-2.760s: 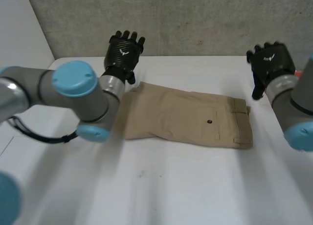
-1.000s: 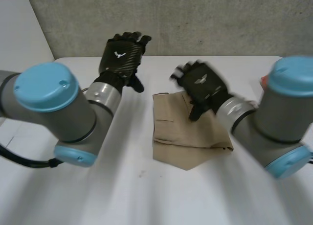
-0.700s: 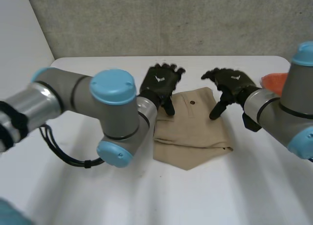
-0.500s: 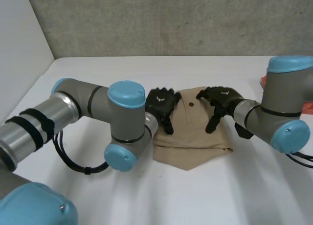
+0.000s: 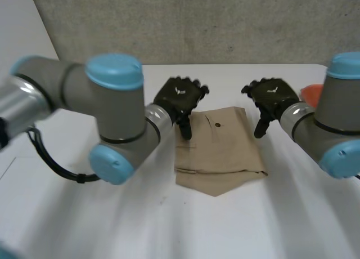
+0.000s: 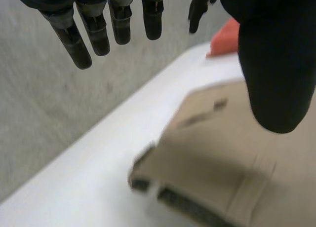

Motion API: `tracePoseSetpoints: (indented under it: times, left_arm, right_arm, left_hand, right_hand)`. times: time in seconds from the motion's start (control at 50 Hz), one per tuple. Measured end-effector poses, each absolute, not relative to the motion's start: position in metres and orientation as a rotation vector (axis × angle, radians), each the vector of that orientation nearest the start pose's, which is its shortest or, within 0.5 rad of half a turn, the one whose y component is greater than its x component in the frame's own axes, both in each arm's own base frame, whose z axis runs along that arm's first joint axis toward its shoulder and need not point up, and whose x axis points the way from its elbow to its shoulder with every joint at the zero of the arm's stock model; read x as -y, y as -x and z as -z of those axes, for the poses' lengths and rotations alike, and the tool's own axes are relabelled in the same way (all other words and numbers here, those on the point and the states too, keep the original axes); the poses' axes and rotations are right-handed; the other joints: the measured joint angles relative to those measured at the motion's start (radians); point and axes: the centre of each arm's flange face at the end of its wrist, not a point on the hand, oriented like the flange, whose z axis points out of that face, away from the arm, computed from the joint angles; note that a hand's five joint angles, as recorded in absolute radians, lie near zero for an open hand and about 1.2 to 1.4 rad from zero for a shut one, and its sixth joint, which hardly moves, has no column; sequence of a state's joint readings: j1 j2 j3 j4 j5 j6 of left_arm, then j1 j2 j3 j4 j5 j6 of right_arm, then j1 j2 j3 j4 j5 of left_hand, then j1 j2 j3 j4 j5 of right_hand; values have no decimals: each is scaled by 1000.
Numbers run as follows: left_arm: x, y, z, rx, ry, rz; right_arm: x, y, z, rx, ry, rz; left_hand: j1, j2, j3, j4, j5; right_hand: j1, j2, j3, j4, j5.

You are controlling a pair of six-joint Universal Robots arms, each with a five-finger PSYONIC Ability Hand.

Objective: Fold the laundry.

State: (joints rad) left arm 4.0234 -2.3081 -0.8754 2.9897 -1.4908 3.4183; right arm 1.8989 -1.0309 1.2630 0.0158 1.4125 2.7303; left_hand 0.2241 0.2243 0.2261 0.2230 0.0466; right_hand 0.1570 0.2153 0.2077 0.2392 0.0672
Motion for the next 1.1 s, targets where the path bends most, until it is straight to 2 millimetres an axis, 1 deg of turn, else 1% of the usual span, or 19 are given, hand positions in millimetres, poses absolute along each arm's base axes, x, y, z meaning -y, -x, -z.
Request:
tracePoseSetpoints:
  times: [0.04, 0.08, 0.1, 0.12, 0.16, 0.18, 0.2, 0.22, 0.28, 0.32, 0.38, 0.4, 0.5, 0.54, 0.6, 0.74, 0.94, 1.08, 1.1]
  left_arm:
    - [251, 389, -237, -2350, -1361, 2199]
    - [241, 385, -252, -2352, -1395, 2238]
    - [239, 384, -254, -2353, -1402, 2244]
    - [233, 380, -263, -2361, -1424, 2263]
    - [226, 377, -270, -2372, -1446, 2278]
    - [220, 372, -277, -2390, -1466, 2285]
    - [220, 372, -277, -2390, -1466, 2285]
    - [213, 366, -284, -2423, -1490, 2276]
    - [210, 362, -287, -2448, -1505, 2261]
    - [205, 354, -289, -2510, -1540, 2205]
    - [204, 353, -289, -2528, -1549, 2186]
    - [202, 350, -288, -2562, -1568, 2148]
    - [200, 348, -285, -2605, -1592, 2095]
    - [200, 348, -285, -2607, -1593, 2092]
    - [200, 348, -284, -2611, -1594, 2088]
    - [201, 348, -283, -2611, -1587, 2090]
    - [203, 348, -283, -2610, -1578, 2094]
    - [204, 348, -283, -2635, -1547, 2113]
    - [205, 348, -283, -2644, -1539, 2115]
  right_arm:
    - [322, -264, -215, -2163, 1000, 1941]
    - [306, -260, -224, -2119, 988, 2004]
    - [304, -260, -224, -2115, 988, 2009]
    - [291, -257, -225, -2095, 986, 2030]
    - [278, -256, -222, -2083, 990, 2037]
    - [264, -254, -215, -2079, 1000, 2025]
    - [264, -254, -215, -2079, 1000, 2025]
    - [246, -254, -203, -2080, 1021, 1994]
    - [240, -254, -197, -2082, 1031, 1978]
    - [216, -255, -172, -2089, 1072, 1908]
    - [212, -256, -167, -2090, 1080, 1896]
    - [208, -257, -155, -2096, 1095, 1869]
    - [212, -263, -131, -2096, 1120, 1851]
    - [213, -263, -129, -2095, 1122, 1853]
    - [223, -269, -115, -2079, 1135, 1877]
    - [239, -277, -103, -2052, 1182, 1924]
    - [265, -290, -107, -1983, 1177, 2022]
    - [288, -306, -111, -1936, 1146, 2085]
    - [291, -308, -111, -1935, 1140, 2095]
  left_hand:
    - [0, -1, 0, -2, 0]
    - [0, -1, 0, -2, 0]
    - [0, -1, 0, -2, 0]
    - [0, -1, 0, -2, 0]
    - [0, -1, 0, -2, 0]
    - [0, -1, 0, -2, 0]
    - [0, -1, 0, -2, 0]
    - [0, -1, 0, -2, 0]
    - [0, -1, 0, -2, 0]
    - [0, -1, 0, -2, 0]
    - [0, -1, 0, -2, 0]
    - [0, -1, 0, -2, 0]
    - [0, -1, 0, -2, 0]
    - [0, -1, 0, -2, 0]
    - [0, -1, 0, -2, 0]
    - [0, -1, 0, -2, 0]
    - [0, -1, 0, -2, 0]
    - [0, -1, 0, -2, 0]
    - [0, -1, 0, -2, 0]
  right_hand:
    - [0, 0, 0, 0, 0]
    - [0, 0, 0, 0, 0]
    - [0, 0, 0, 0, 0]
    - [0, 0, 0, 0, 0]
    - [0, 0, 0, 0, 0]
    - [0, 0, 0, 0, 0]
    - [0, 0, 0, 0, 0]
    - [0, 0, 0, 0, 0]
    - [0, 0, 0, 0, 0]
    - [0, 0, 0, 0, 0]
    - [0, 0, 0, 0, 0]
    - [0, 0, 0, 0, 0]
    - [0, 0, 0, 0, 0]
    - [0, 0, 0, 0, 0]
    - [0, 0, 0, 0, 0]
    - [53, 39, 49, 11, 23]
    - [124, 120, 149, 115, 90]
    - [153, 160, 182, 146, 116]
    - [244, 254, 266, 231, 183]
